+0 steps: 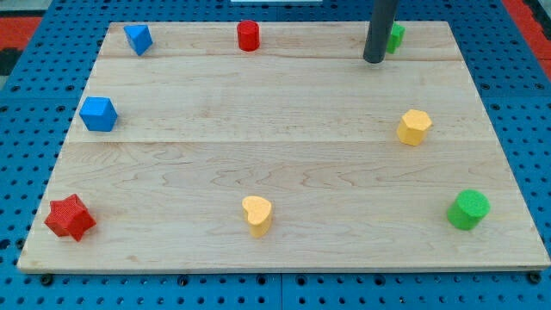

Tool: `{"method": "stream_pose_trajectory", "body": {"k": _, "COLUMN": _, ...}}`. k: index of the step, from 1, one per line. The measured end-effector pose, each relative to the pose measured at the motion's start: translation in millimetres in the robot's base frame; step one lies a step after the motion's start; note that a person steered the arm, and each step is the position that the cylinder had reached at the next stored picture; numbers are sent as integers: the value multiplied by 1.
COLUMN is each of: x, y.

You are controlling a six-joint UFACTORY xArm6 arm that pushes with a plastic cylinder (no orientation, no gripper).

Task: Move your arm towards the yellow hexagon

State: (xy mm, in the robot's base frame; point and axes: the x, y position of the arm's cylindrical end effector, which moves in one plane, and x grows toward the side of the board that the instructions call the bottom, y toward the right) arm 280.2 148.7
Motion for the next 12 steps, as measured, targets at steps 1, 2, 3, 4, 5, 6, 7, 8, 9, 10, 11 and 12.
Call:
{"method": "stream_pose_trajectory", "body": {"k": 1, "x": 0, "y": -1}}
{"method": "stream_pose_trajectory", "body": {"k": 2, "x": 0, "y": -2}}
{"method": "stream_pose_trajectory", "body": {"k": 3, "x": 0, "y": -2}}
{"method": "stream_pose_trajectory", "body": {"k": 4, "x": -5, "y": -8}}
{"method": "stream_pose_trajectory", "body": {"k": 5, "x": -5, "y": -8}}
{"method": "stream_pose_trajectory", "body": {"k": 6, "x": -5, "y": -2}}
{"method": "stream_pose_trajectory", "body": {"k": 7, "x": -5, "y": 3}}
{"method": "stream_pose_trajectory", "body": {"k": 8, "x": -4, "y": 9}}
{"method": "stream_pose_trajectory", "body": {"k": 9, "x": -4, "y": 5}}
{"method": "stream_pose_trajectory", "body": {"k": 10, "x": -4, "y": 3}}
{"method": "stream_pose_trajectory", "body": {"k": 11, "x": -4, "y": 1}}
{"method": "stream_pose_trajectory", "body": {"k": 12, "x": -4, "y": -30}}
